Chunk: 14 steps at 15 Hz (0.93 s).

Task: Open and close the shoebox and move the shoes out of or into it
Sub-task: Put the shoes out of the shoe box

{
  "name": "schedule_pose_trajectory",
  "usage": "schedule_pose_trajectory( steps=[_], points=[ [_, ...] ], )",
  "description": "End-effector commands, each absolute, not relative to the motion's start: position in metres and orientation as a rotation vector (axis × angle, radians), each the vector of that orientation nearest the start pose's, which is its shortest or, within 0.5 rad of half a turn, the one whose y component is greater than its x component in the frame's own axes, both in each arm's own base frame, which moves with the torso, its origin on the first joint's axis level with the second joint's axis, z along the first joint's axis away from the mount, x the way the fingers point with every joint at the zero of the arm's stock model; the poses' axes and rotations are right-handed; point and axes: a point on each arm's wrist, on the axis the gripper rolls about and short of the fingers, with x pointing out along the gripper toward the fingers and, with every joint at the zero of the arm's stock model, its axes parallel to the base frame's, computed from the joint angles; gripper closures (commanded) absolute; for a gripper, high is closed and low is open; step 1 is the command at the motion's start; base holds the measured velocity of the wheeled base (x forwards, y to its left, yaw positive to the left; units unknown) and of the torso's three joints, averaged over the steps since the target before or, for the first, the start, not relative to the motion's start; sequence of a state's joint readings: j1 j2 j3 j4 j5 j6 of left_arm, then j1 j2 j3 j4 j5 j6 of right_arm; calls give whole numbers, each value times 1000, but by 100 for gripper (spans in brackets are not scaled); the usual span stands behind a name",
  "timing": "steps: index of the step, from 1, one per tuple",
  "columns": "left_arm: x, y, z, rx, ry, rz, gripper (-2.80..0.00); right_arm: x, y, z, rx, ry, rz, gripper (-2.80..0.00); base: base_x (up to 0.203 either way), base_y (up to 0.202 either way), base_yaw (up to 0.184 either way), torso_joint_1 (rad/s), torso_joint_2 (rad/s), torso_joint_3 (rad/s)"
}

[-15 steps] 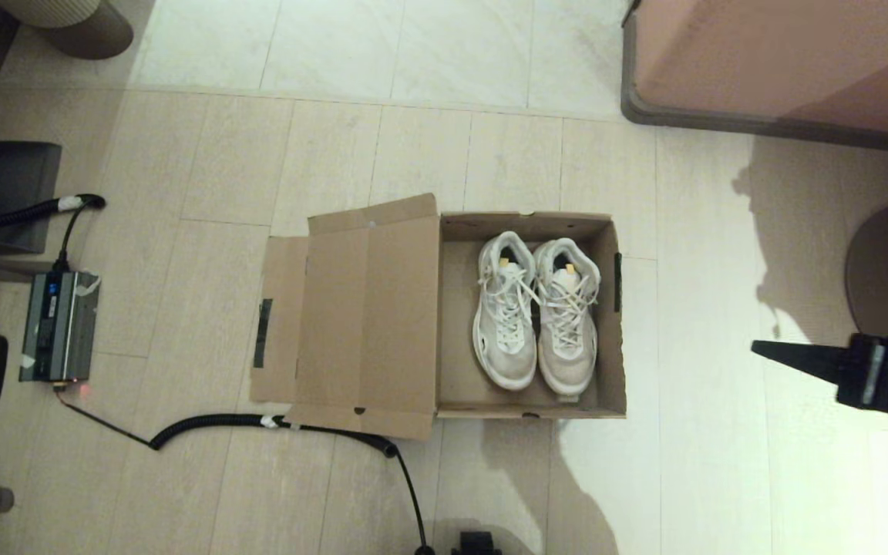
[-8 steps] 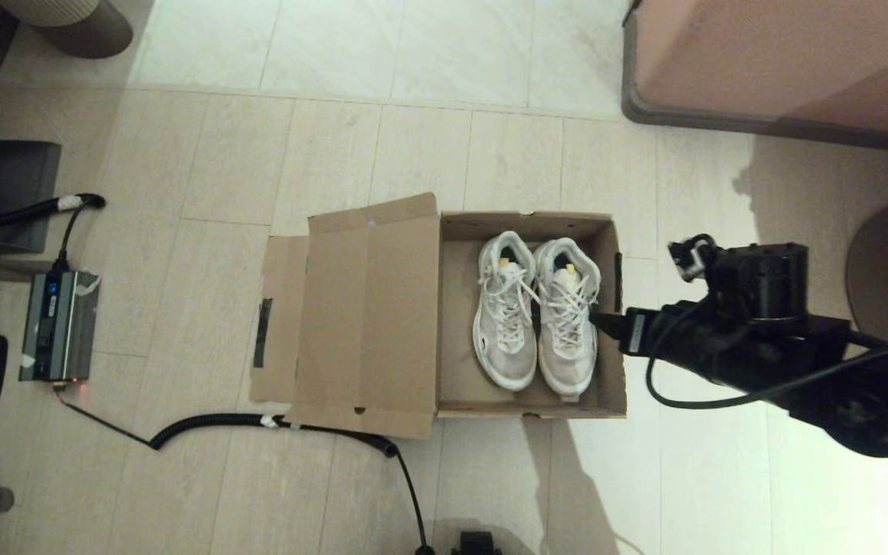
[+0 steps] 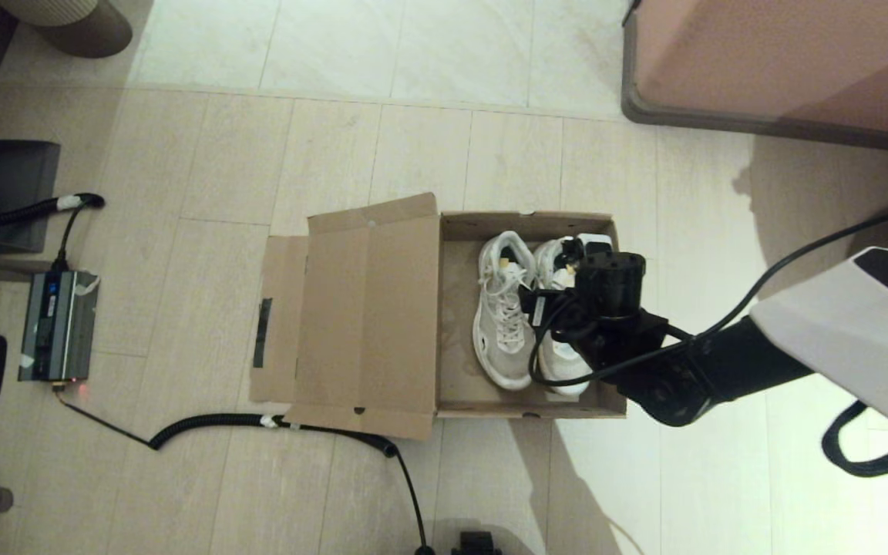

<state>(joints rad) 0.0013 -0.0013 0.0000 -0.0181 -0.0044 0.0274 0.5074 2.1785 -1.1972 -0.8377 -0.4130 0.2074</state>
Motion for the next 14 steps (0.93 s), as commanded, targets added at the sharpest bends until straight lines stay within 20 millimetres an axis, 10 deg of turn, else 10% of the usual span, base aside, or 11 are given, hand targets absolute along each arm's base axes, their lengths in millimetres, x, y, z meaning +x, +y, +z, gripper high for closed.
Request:
schedule_pose_trajectory(
  steps=[1, 11, 12, 14],
  points=[
    [-22, 0, 75, 28, -11, -3, 0, 400, 213, 109, 139, 138, 73, -280, 0, 0, 0, 0, 0, 0],
    [-22, 0, 75, 28, -11, -3, 0, 476, 228, 80, 109, -15, -121, -280, 0, 0, 0, 0, 0, 0],
    [-22, 0, 75, 28, -11, -3, 0, 480, 225, 78, 104, -19, -129, 0, 0, 0, 0, 0, 0, 0],
    [-22, 0, 75, 28, -11, -3, 0, 482, 225, 80, 104, -31, -129, 0, 0, 0, 0, 0, 0, 0]
  ],
)
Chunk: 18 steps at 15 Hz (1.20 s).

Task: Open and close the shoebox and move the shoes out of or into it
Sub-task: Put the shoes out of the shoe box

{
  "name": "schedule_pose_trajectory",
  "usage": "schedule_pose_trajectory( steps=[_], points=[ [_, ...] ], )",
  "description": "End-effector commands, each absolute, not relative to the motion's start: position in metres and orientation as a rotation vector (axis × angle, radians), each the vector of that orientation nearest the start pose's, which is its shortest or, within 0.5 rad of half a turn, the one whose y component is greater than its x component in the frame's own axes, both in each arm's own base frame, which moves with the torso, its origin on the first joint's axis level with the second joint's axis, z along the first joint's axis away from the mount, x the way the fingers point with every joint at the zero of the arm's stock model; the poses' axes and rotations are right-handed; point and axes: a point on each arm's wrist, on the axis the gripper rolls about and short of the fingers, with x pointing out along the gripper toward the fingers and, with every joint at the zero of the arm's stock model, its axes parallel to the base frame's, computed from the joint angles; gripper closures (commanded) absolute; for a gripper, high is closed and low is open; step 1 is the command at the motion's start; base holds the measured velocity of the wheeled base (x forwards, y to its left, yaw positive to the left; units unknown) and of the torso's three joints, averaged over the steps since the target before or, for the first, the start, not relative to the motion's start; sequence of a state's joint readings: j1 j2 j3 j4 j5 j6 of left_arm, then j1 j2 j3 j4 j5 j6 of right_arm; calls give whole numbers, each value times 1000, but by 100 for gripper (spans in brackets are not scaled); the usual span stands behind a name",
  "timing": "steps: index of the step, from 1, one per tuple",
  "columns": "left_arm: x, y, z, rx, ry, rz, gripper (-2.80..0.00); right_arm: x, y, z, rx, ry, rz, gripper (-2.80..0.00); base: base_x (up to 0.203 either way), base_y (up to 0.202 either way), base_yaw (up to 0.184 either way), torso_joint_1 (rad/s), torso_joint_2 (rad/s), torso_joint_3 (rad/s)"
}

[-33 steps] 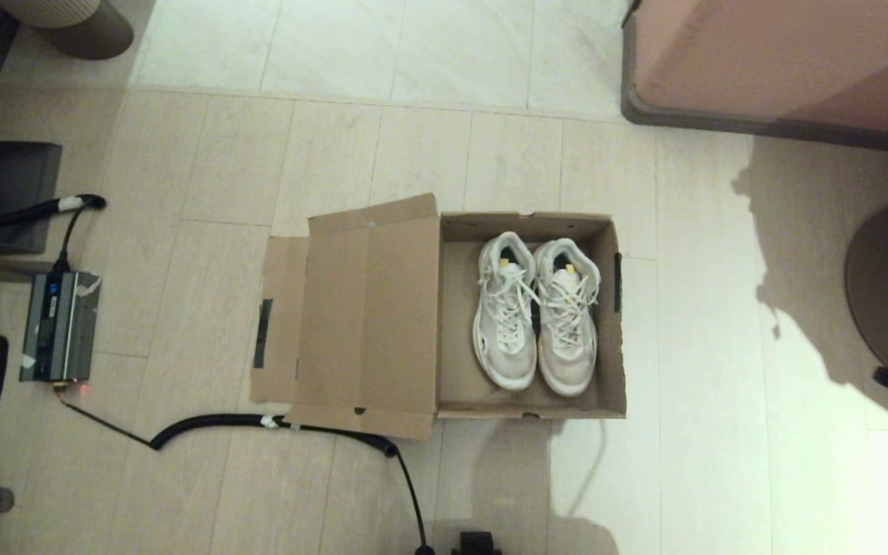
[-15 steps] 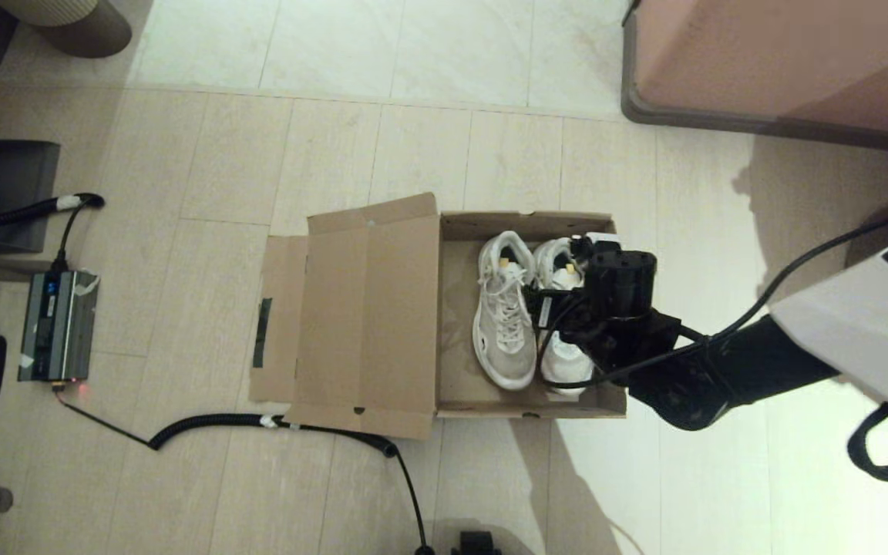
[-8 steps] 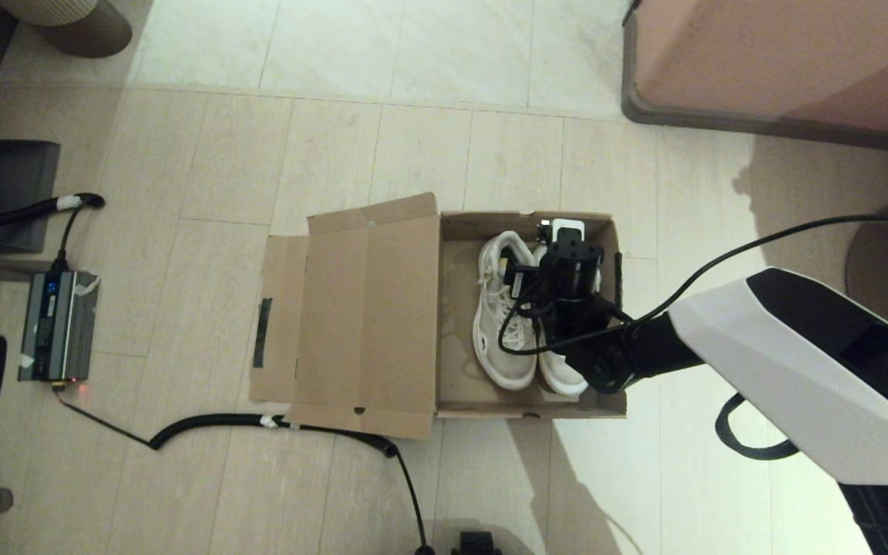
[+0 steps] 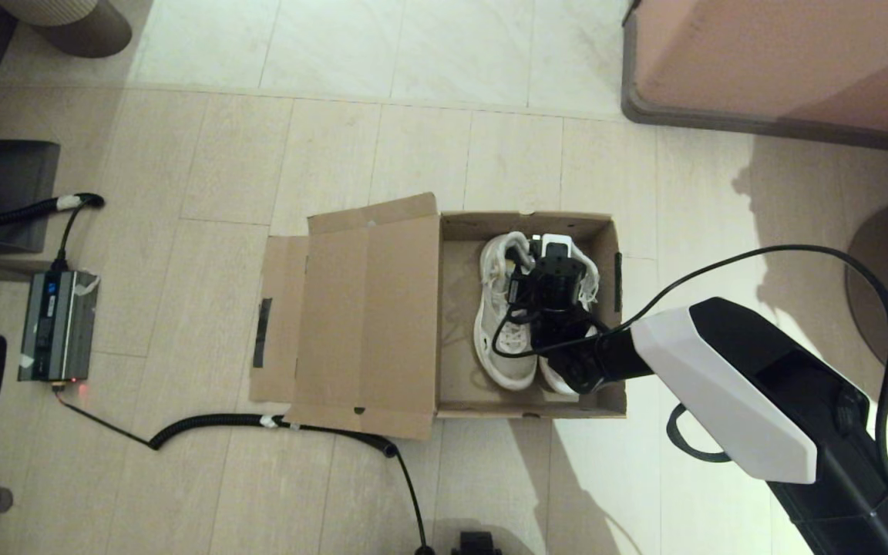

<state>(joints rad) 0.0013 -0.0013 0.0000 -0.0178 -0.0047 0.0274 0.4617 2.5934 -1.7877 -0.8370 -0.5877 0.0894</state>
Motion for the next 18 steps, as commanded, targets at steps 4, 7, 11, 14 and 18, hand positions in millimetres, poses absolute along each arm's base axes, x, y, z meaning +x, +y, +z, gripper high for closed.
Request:
schedule_pose_trajectory(
  steps=[4, 7, 11, 14, 18],
  points=[
    [-22, 0, 75, 28, -11, -3, 0, 485, 225, 80, 87, -34, -131, 0, 0, 0, 0, 0, 0, 0],
    [-22, 0, 75, 28, -11, -3, 0, 483, 228, 82, 87, -37, -125, 0, 0, 0, 0, 0, 0, 0],
    [-22, 0, 75, 28, -11, -3, 0, 473, 234, 108, 108, -70, -124, 0, 0, 0, 0, 0, 0, 0],
    [-22, 0, 75, 28, -11, -3, 0, 461, 230, 150, 126, -99, -129, 0, 0, 0, 0, 0, 0, 0],
    [-22, 0, 75, 28, -11, -3, 0, 433, 223, 200, 140, -116, -126, 0, 0, 0, 0, 0, 0, 0]
  ],
)
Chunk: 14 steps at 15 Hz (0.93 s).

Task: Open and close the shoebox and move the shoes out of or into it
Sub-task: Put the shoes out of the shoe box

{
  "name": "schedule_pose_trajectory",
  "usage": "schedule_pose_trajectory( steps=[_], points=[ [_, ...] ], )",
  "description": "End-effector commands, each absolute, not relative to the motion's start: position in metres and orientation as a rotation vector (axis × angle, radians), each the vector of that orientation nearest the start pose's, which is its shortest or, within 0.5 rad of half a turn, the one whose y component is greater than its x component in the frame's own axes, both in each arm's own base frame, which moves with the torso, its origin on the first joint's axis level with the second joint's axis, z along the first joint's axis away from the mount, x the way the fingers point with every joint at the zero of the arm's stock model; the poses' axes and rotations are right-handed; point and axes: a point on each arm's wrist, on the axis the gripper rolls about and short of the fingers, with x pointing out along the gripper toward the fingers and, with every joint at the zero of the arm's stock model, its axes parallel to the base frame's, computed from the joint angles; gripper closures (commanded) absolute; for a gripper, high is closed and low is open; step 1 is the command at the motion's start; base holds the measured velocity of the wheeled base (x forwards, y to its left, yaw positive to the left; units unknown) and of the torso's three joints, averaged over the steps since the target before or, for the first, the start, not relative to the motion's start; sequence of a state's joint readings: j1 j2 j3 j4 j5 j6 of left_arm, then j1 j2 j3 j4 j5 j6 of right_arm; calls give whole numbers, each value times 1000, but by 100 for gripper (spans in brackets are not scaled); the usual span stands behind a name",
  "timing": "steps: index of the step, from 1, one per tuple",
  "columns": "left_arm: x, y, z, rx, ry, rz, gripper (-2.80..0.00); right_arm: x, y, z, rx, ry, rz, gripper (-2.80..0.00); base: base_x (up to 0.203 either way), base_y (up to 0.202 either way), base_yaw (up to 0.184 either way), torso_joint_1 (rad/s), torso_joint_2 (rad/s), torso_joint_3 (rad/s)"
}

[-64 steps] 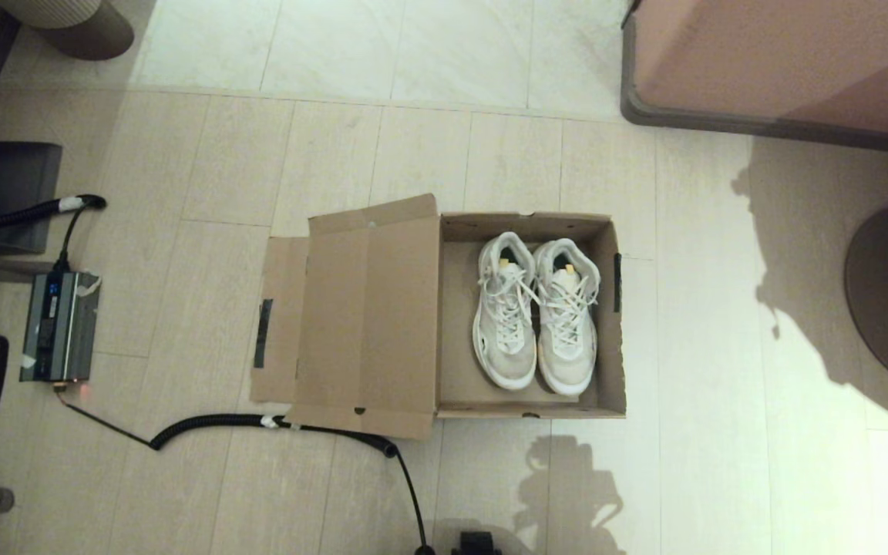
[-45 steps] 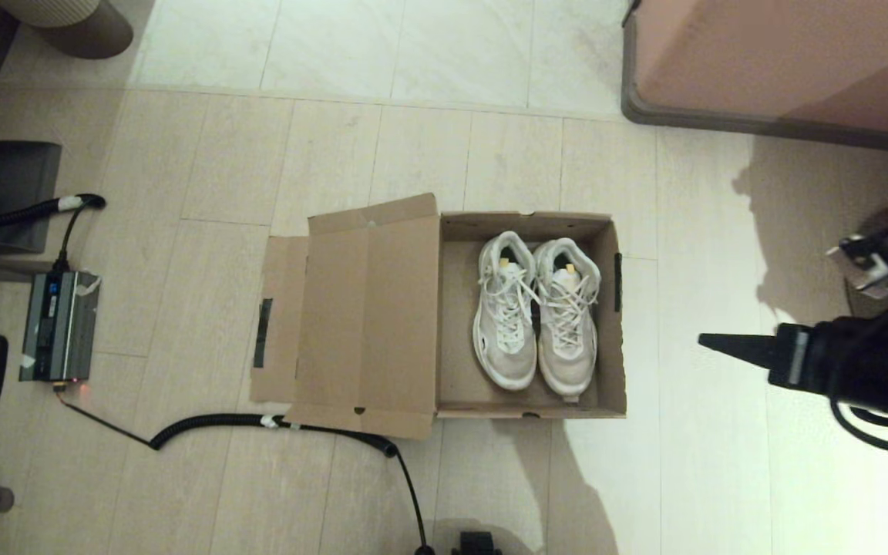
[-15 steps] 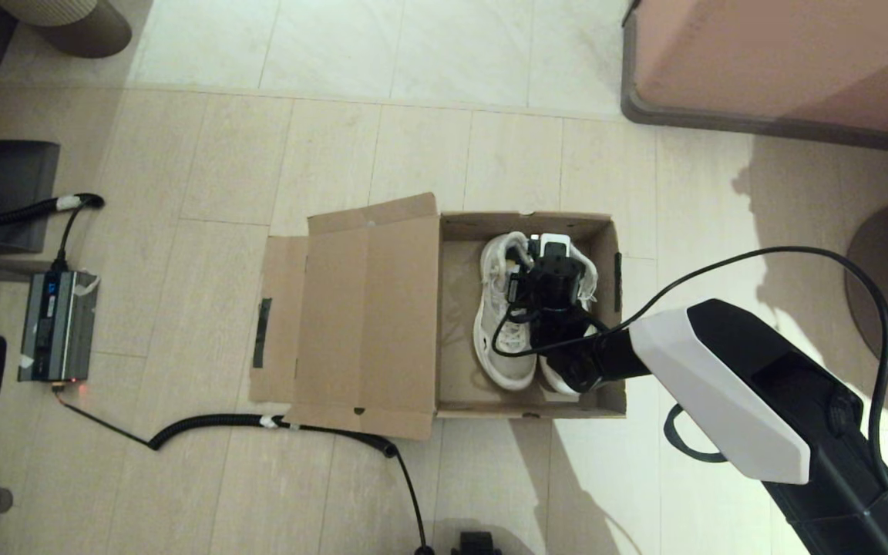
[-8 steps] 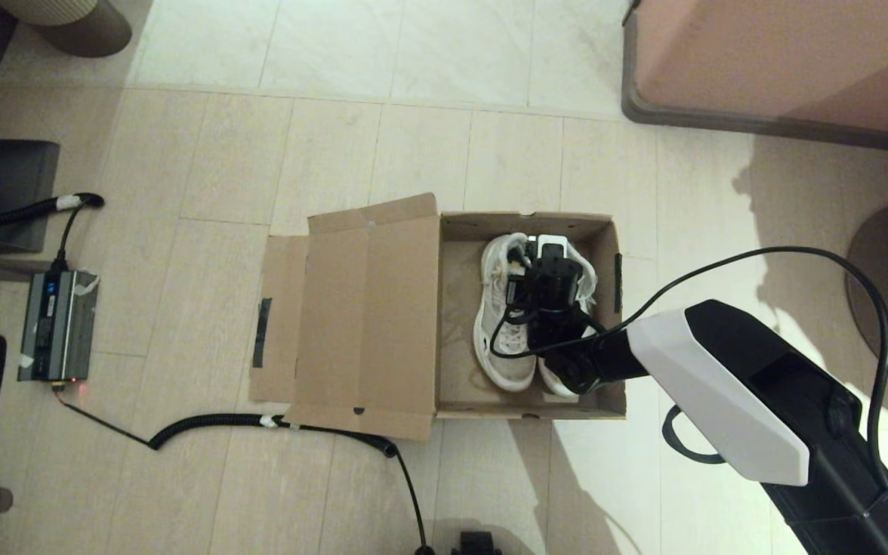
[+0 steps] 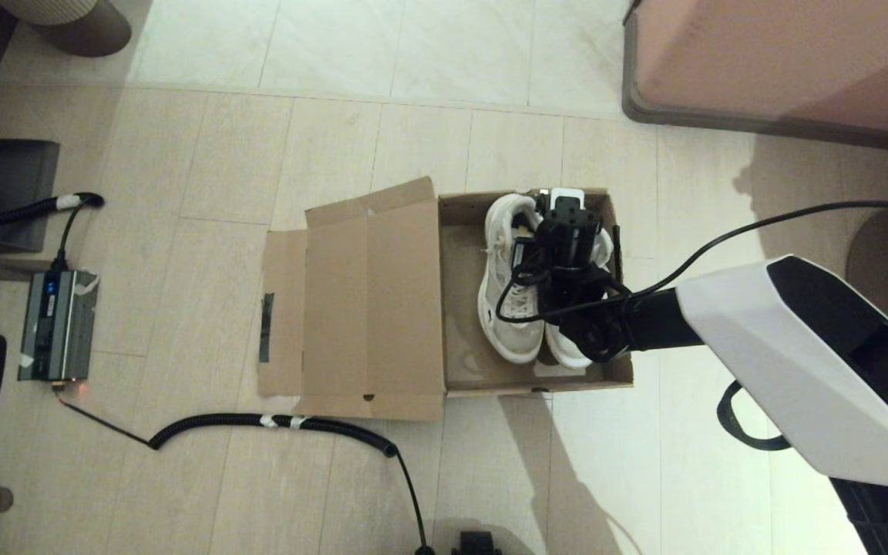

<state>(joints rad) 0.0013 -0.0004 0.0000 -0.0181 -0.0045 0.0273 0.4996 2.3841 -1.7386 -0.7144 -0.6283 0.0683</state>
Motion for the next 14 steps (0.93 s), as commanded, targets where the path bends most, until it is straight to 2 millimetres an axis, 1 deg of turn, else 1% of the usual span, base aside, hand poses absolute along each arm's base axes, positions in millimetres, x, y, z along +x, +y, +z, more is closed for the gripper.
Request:
schedule_pose_trajectory(
  steps=[1, 5, 9, 12, 14],
  points=[
    [-22, 0, 75, 28, -11, -3, 0, 425, 221, 209, 141, -116, -123, 0, 0, 0, 0, 0, 0, 0],
    [-22, 0, 75, 28, -11, -3, 0, 393, 205, 247, 158, -144, -122, 0, 0, 0, 0, 0, 0, 0],
    [-22, 0, 75, 28, -11, -3, 0, 356, 182, 301, 197, -205, -124, 0, 0, 0, 0, 0, 0, 0],
    [-22, 0, 75, 28, -11, -3, 0, 322, 156, 336, 216, -239, -136, 0, 0, 0, 0, 0, 0, 0],
    [-22, 0, 75, 28, -11, -3, 0, 304, 130, 347, 206, -237, -166, 0, 0, 0, 0, 0, 0, 0]
  ],
)
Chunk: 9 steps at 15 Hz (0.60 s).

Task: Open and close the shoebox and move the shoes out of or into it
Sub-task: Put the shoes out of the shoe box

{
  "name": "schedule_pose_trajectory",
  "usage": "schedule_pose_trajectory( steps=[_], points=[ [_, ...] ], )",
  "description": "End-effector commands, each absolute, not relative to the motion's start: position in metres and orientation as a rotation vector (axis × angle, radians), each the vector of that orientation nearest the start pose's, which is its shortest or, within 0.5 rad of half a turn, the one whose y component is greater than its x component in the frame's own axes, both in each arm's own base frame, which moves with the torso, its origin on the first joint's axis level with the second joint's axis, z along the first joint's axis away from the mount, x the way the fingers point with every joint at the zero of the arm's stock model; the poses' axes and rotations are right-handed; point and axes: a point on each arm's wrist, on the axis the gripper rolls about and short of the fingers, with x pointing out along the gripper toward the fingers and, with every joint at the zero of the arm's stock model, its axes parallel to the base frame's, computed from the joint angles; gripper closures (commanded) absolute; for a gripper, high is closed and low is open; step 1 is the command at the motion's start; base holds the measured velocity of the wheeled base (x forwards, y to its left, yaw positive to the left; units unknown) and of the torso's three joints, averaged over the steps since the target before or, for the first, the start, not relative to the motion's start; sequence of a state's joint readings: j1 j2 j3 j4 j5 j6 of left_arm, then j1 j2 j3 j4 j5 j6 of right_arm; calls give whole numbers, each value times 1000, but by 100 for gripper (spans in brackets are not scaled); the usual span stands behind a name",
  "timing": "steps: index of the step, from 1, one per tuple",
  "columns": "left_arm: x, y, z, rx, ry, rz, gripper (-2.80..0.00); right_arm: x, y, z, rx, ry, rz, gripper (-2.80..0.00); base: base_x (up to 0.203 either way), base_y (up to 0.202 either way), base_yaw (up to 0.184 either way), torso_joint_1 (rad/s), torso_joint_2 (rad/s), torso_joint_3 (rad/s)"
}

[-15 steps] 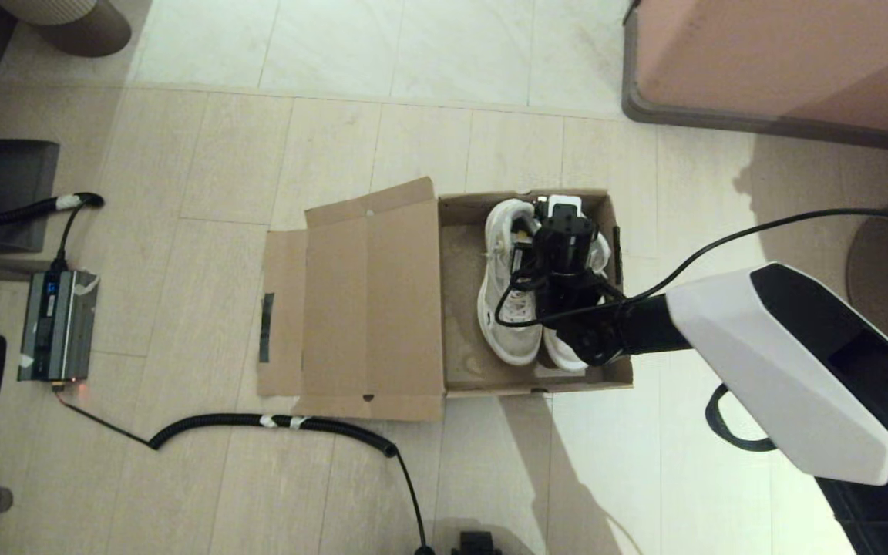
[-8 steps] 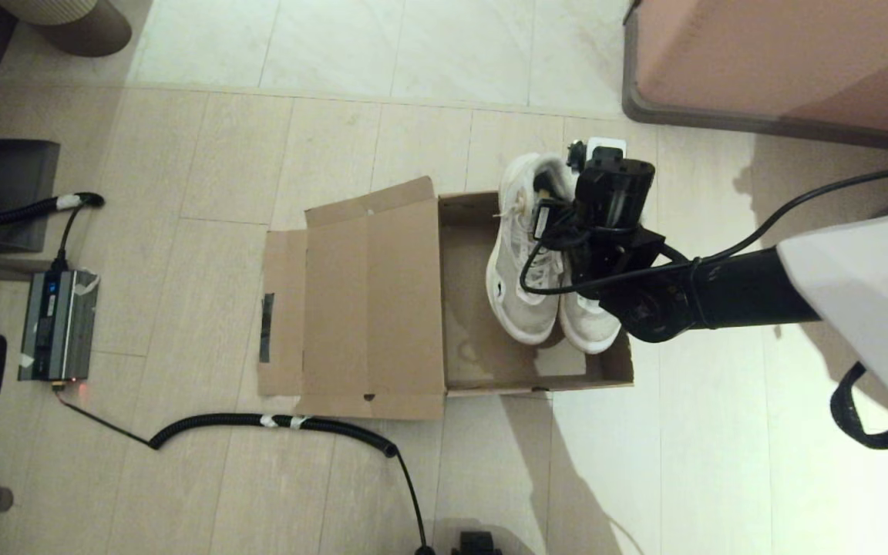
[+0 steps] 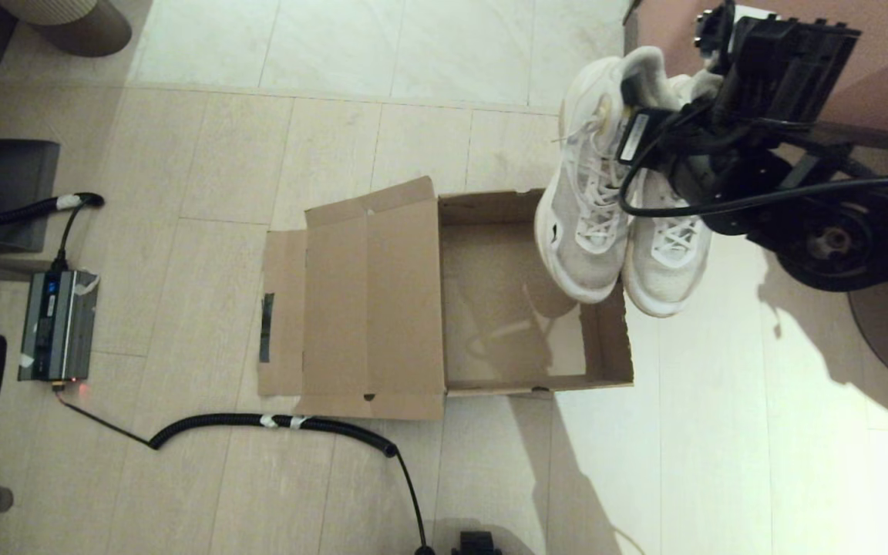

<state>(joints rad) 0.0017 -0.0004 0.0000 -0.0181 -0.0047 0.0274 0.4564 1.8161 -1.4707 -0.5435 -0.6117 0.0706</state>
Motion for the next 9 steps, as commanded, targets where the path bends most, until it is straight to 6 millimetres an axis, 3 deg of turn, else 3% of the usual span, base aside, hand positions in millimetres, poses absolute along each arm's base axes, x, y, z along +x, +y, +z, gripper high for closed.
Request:
schedule_pose_trajectory(
  steps=[1, 3, 9],
  points=[
    [-22, 0, 75, 28, -11, -3, 0, 300, 113, 347, 192, -231, -186, 0, 0, 0, 0, 0, 0, 0],
    [-22, 0, 75, 28, -11, -3, 0, 294, 82, 341, 163, -212, -213, 0, 0, 0, 0, 0, 0, 0],
    [-22, 0, 75, 28, -11, -3, 0, 290, 23, 311, 115, -131, -282, 0, 0, 0, 0, 0, 0, 0]
  ],
)
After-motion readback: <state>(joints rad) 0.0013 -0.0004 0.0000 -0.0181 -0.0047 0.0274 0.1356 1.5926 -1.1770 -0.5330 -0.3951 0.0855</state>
